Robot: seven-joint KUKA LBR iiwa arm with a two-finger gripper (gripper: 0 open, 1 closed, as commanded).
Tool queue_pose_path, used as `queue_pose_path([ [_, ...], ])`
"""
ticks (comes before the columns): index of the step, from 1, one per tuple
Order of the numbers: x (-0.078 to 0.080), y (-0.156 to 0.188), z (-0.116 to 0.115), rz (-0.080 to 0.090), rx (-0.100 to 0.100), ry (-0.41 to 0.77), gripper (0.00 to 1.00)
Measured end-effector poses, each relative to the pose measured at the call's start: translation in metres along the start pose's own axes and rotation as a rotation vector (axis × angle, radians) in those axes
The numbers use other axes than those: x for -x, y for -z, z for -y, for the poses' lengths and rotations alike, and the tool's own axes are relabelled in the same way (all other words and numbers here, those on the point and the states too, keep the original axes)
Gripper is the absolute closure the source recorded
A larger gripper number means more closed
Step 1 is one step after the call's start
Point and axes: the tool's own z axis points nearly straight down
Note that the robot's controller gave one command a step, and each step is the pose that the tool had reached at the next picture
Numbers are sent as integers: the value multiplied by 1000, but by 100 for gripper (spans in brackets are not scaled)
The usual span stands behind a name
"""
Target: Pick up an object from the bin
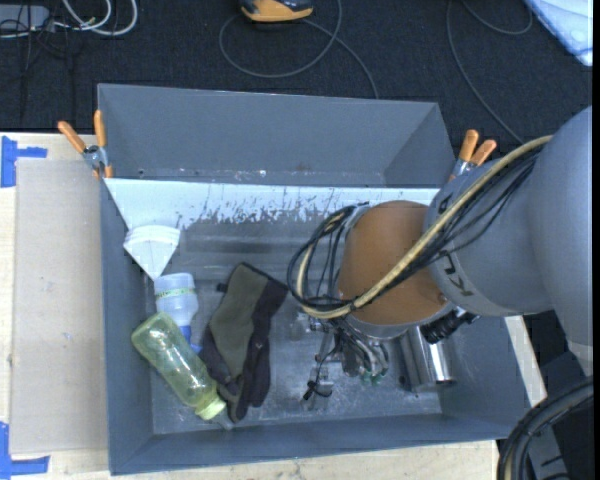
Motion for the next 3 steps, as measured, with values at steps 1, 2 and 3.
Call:
queue_pose_path([
  [1, 7, 3, -22, 3, -2, 311, 0],
  [2, 6, -17, -69, 1, -1, 415, 0],
  [3, 8, -23, -94, 6, -4, 725, 100],
])
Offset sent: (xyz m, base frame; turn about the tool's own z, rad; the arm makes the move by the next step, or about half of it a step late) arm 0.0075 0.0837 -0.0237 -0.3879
